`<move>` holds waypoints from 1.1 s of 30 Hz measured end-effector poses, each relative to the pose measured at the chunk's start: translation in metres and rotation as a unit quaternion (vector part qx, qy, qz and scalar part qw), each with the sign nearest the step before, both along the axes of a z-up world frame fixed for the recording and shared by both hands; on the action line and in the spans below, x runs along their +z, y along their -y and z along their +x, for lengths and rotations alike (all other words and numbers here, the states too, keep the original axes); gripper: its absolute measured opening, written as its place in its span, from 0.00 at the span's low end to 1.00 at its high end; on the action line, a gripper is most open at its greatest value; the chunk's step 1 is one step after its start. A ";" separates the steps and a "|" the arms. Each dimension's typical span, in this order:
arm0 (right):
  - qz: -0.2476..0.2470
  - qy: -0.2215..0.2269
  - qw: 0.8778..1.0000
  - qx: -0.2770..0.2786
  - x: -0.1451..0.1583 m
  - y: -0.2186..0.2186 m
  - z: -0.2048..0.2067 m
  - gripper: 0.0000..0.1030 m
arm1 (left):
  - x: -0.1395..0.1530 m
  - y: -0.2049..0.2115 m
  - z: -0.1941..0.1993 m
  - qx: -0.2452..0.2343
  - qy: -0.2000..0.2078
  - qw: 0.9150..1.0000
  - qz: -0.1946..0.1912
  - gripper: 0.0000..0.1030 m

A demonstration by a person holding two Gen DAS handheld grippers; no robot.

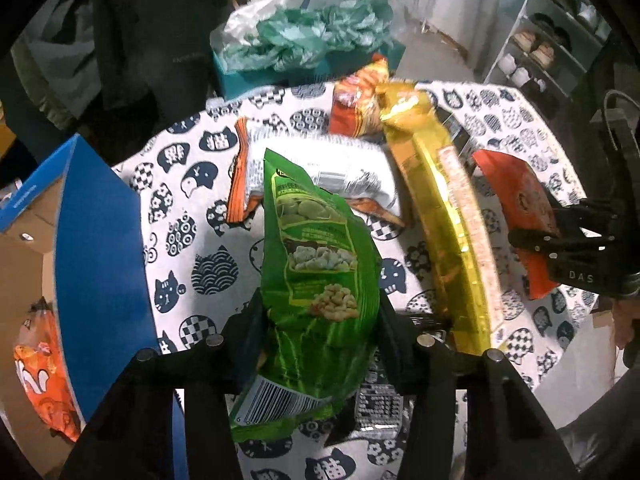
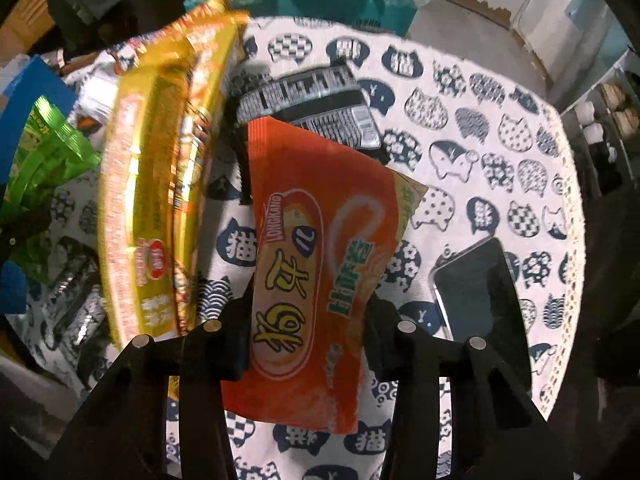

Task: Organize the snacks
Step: 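Grasp the green pea bag with left tool while right tool grasps red biscuit pack, then carry both packets into the cardboard box and open both tools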

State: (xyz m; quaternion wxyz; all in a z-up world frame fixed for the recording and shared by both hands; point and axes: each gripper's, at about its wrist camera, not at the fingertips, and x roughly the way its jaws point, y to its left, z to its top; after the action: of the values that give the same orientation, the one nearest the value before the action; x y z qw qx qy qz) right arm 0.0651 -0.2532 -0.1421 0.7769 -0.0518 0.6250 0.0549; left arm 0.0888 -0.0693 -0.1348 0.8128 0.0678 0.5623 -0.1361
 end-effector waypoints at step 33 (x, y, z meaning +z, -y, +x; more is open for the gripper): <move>0.052 0.098 0.990 0.083 0.104 -0.079 -0.021 0.41 | 0.090 -0.046 -0.054 0.006 0.103 0.995 0.014 0.50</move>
State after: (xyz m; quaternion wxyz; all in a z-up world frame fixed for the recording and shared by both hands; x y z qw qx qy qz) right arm 0.0441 -0.1742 -0.0386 0.8288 -0.0681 0.5356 0.1465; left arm 0.0350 -0.0235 -0.0447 0.8661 0.0897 0.4780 -0.1152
